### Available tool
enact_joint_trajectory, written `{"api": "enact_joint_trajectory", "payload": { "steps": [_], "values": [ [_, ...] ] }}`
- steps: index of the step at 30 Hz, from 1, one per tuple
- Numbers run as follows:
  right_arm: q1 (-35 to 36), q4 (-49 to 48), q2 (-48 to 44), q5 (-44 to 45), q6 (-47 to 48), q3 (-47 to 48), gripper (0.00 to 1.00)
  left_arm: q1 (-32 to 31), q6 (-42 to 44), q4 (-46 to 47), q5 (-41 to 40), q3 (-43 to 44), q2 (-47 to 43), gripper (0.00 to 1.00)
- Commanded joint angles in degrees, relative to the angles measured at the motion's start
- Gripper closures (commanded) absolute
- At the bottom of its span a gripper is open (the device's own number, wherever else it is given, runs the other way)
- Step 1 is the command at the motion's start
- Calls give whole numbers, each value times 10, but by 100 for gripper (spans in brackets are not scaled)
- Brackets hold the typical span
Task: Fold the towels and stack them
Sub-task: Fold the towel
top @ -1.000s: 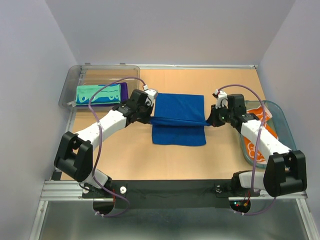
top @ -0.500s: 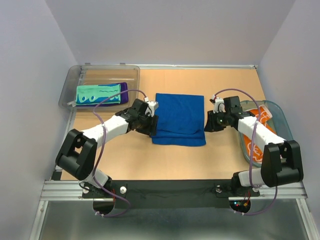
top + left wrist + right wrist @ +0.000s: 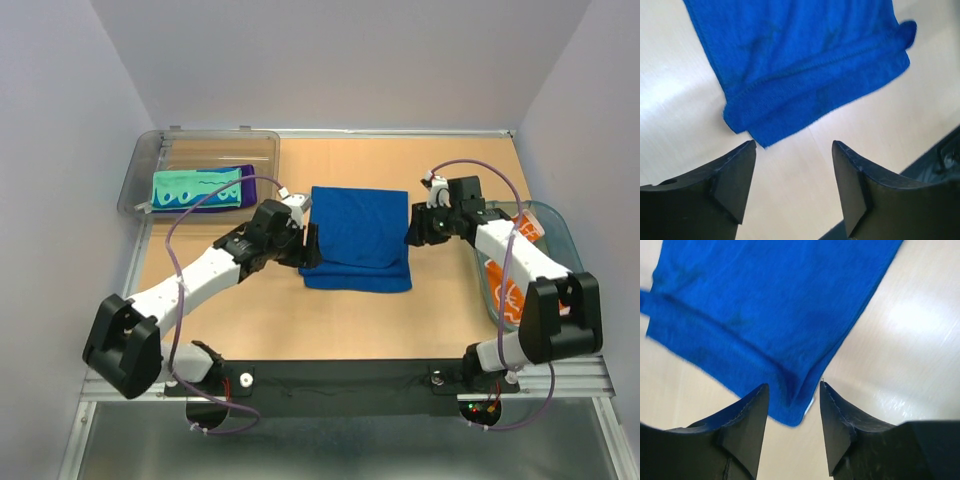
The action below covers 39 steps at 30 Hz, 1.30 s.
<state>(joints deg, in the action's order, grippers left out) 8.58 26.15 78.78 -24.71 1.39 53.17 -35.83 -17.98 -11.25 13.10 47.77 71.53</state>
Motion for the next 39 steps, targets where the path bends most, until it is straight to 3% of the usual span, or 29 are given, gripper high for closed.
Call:
{"api": "enact_joint_trajectory", "payload": {
  "steps": [1, 6, 15, 19, 26, 32, 39],
  "values": [
    [-4, -65, 61, 43, -74, 56, 50, 2, -43, 28, -62, 56, 59, 29],
    [-4, -85, 98, 34, -104, 62, 51, 2, -71, 32, -74, 100, 121, 32],
    [64, -83, 46, 83, -120, 5, 52, 2, -137, 43, -126, 31, 115, 32],
    [82, -83, 62, 90, -125, 4, 52, 2, -125, 39, -151, 46, 132, 33],
    [82, -90, 127, 209, -170, 66, 51, 5, -115, 33, -178, 151, 206, 36],
    [81, -125, 222, 229, -173, 119, 52, 10, -114, 39, -179, 250, 318, 52],
    [79, -153, 303, 244, -157, 169, 54, 33, -115, 44, -173, 326, 418, 57]
  ]
}}
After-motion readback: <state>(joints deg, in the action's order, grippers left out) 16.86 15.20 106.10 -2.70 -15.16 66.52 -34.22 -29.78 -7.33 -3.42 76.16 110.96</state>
